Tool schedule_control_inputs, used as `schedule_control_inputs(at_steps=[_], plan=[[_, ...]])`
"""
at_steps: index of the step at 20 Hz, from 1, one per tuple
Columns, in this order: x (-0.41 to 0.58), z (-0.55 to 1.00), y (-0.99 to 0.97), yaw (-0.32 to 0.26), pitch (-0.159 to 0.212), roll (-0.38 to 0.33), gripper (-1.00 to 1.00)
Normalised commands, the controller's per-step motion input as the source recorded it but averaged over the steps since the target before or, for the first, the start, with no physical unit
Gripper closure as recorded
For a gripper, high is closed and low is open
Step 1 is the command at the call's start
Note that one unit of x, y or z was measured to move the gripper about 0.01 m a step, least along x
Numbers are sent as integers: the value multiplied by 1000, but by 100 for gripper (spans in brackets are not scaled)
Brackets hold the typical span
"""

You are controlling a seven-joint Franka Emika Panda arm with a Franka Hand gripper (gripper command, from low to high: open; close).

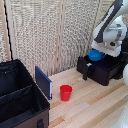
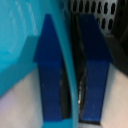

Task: Gently grip the air fryer handle with your gripper and kindly pull it open by sliding your gripper away from the base. Gradually bring your gripper in line with the blue bowl and gently capture it, without tightening your grip too much. Securely place the blue bowl inside the opened air fryer with a steady position. Liberate your robot's gripper, and withdraw your gripper from the proximity of the air fryer.

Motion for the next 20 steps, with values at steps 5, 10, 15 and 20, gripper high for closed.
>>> schedule_control_inputs(at_steps=[5,10,15,20], plan=[[247,-267,-29,-70,43,-46,100],[231,-187,0,-9,64,-69,100],[153,31,0,-56,32,-22,-100],[5,498,-109,-15,28,9,-100]])
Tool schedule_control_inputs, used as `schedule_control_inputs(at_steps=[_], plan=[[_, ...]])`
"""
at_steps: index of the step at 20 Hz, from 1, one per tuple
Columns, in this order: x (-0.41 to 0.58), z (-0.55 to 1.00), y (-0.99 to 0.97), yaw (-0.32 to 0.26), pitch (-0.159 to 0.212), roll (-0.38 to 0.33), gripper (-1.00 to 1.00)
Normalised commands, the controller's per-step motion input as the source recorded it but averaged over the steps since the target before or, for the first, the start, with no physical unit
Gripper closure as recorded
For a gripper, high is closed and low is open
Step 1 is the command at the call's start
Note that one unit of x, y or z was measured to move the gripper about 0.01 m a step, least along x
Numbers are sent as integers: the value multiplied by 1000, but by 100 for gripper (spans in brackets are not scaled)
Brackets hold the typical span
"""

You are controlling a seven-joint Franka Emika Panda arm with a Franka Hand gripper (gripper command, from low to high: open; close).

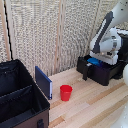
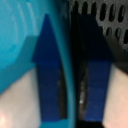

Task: Gently grip the air fryer handle with your gripper and kindly pull it open by sliding your gripper away from the base. Gradually bring your gripper in line with the blue bowl and gently capture it, without tightening your grip too much. Securely place the blue bowl inside the opened air fryer with a steady position. Liberate your robot's gripper, and withdraw your gripper from the proximity of the air fryer.

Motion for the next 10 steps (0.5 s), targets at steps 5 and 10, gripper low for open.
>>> schedule_control_inputs(at_steps=[5,10], plan=[[2,674,-94,-36,70,18,-100],[55,689,9,-16,67,45,-100]])
